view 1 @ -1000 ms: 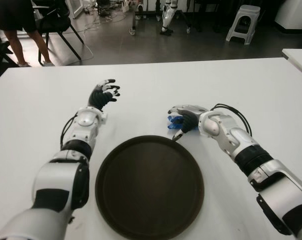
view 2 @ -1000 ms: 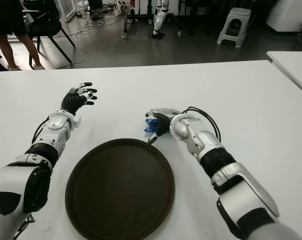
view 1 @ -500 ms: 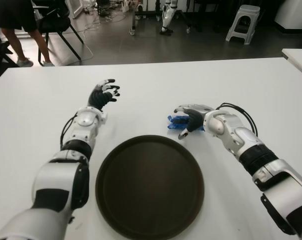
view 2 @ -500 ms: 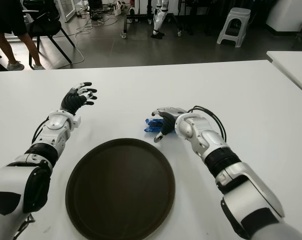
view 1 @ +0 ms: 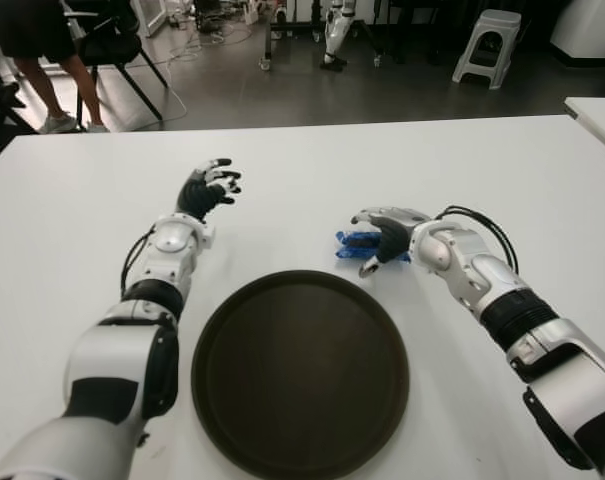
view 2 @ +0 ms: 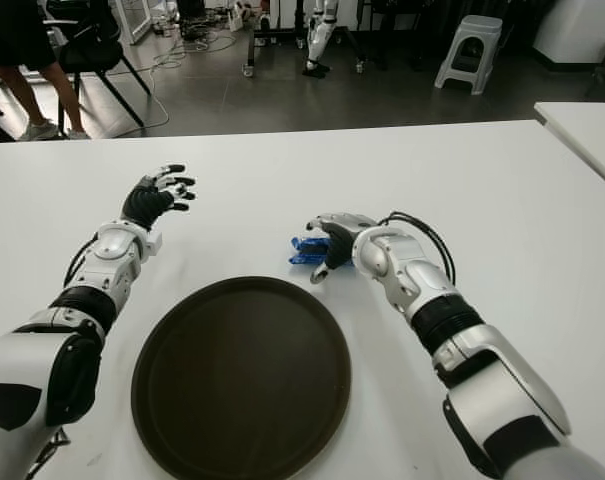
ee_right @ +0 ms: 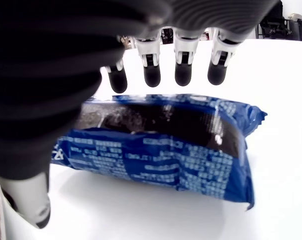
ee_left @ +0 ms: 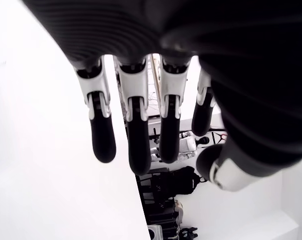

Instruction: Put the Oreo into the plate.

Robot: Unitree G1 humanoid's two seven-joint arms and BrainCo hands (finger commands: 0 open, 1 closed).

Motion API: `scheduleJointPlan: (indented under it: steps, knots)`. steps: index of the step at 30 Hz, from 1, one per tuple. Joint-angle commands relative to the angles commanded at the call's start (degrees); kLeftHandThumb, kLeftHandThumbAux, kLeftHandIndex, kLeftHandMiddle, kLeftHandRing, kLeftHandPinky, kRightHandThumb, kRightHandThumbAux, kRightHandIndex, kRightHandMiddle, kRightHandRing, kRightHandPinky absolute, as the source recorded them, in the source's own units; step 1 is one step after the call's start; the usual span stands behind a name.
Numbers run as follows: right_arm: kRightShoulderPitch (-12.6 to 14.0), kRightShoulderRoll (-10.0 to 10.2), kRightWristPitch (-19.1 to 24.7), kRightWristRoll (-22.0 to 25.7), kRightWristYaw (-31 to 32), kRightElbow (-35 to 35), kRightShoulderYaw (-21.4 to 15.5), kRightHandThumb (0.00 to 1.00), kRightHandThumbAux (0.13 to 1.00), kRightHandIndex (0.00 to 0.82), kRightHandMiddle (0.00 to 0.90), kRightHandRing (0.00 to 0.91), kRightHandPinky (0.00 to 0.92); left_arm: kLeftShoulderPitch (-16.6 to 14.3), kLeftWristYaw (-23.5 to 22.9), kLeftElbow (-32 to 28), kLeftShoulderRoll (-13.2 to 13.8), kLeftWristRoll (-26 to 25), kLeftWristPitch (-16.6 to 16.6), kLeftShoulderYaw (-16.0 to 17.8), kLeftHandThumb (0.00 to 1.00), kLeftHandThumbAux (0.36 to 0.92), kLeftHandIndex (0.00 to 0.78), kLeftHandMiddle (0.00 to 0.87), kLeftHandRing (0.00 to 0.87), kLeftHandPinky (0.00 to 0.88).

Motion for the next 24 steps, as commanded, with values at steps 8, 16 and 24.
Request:
scheduleJointPlan:
  steps: [8,16,24]
  knots:
    - [0.06,-0.31,0.03,0.13,0.53,-0.52,-0.05,0.000,0.696,0.046,0.014,0.014,0.047,0.03,0.18,0.05,0.06,0.27,-0.01,-0.18,0.106,0.671,0.205,0.314,0.348,0.372]
    - [0.34,-0.41,0.60,0.42,0.76,-1.21,-0.42,0.000,0.689,0.054,0.015,0.013,0.057,-0.01,0.36,0.09,0.04,0.47,0.05,-0.36,0.096,0.683,0.203,0.310,0.339,0.366]
    - [0.58,-0.68,1.07,0.58,1.49,-2.16,-0.60,0.000,0.685,0.060,0.025,0.027,0.064,-0.17,0.44,0.11,0.01,0.53,0.30,-0.48,0.080,0.681,0.197,0.307,0.340,0.359]
